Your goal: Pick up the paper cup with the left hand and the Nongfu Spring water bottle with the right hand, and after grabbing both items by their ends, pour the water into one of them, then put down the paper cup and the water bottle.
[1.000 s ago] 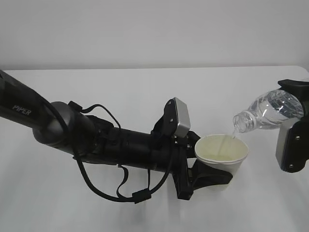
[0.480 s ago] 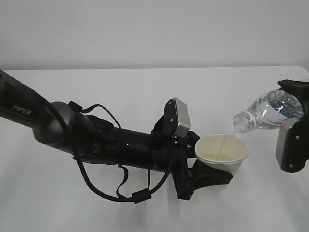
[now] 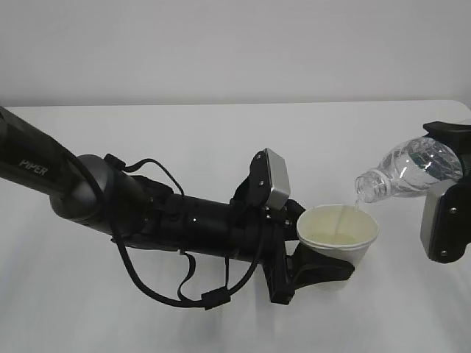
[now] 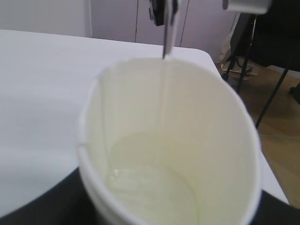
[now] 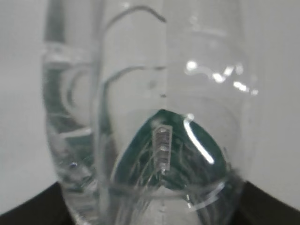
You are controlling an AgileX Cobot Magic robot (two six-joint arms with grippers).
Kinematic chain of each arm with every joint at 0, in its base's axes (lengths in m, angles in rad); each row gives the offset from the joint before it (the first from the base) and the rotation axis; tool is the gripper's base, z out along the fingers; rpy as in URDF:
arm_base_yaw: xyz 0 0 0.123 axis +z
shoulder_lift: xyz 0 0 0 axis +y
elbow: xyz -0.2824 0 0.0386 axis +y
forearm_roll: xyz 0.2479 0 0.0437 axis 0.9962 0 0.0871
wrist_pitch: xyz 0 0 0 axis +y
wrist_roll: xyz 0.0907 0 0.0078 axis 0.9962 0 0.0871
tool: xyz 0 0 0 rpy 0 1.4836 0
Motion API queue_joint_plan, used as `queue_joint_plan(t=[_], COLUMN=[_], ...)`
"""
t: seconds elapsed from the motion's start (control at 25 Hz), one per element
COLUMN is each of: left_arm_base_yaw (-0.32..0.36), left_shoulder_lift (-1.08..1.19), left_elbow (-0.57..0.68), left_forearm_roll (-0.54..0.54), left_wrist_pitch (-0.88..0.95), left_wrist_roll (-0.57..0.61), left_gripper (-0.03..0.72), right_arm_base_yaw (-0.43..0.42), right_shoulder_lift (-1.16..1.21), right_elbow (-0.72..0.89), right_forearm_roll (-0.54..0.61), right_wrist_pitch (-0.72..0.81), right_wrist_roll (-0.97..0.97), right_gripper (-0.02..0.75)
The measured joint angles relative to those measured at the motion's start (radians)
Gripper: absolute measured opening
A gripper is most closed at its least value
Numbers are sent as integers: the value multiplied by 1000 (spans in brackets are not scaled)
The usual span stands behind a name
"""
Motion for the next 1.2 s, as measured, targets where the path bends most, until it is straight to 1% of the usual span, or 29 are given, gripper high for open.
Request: queue_joint_plan(t=[1.2], left_arm_base_yaw=[0], left_shoulder_lift=[10], left_elbow=[0], left_forearm_roll=[0], left_wrist_pitch=[0], left_wrist_roll=[0], left_gripper=[429], right_arm_base_yaw=[0], right_shoulder_lift=[0], right_elbow=[-13], right_forearm_roll=[-11], right_wrist_pitch=[31], right_wrist_roll=[-4], right_gripper=[430])
